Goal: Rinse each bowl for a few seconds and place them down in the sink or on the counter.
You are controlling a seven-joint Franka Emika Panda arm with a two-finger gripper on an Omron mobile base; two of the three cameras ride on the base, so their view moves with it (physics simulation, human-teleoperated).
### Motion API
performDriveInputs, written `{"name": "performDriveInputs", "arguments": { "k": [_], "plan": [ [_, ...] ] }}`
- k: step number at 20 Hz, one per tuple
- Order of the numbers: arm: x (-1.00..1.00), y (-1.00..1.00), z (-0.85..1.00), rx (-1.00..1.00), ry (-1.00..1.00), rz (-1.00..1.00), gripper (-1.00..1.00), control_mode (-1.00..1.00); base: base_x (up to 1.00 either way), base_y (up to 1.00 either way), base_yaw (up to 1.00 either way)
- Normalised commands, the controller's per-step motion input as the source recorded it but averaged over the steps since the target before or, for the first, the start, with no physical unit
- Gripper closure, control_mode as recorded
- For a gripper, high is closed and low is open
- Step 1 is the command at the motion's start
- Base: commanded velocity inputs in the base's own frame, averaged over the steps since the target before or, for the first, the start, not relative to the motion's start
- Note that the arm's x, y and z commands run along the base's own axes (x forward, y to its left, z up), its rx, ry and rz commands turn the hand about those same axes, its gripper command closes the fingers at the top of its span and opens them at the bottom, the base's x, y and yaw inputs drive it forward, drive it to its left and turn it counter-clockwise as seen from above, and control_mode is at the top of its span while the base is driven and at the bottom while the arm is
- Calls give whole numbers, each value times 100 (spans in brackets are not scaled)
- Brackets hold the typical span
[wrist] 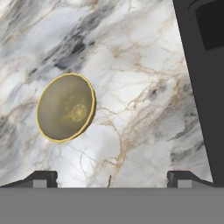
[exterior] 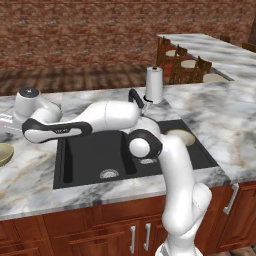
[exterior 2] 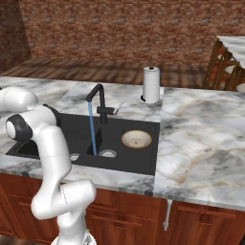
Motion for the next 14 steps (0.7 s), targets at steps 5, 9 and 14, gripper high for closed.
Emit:
{"name": "performDriveInputs", "arguments": {
  "k": [5, 9, 14],
  "plan": [
    [22, 1, -15, 0, 0, 2, -100, -100, 0, 0, 0],
    [13, 10, -17, 0, 0, 2, -100, -100, 0, 0, 0],
    [10, 12, -17, 0, 0, 1, -100, -100, 0, 0, 0]
  ]
}}
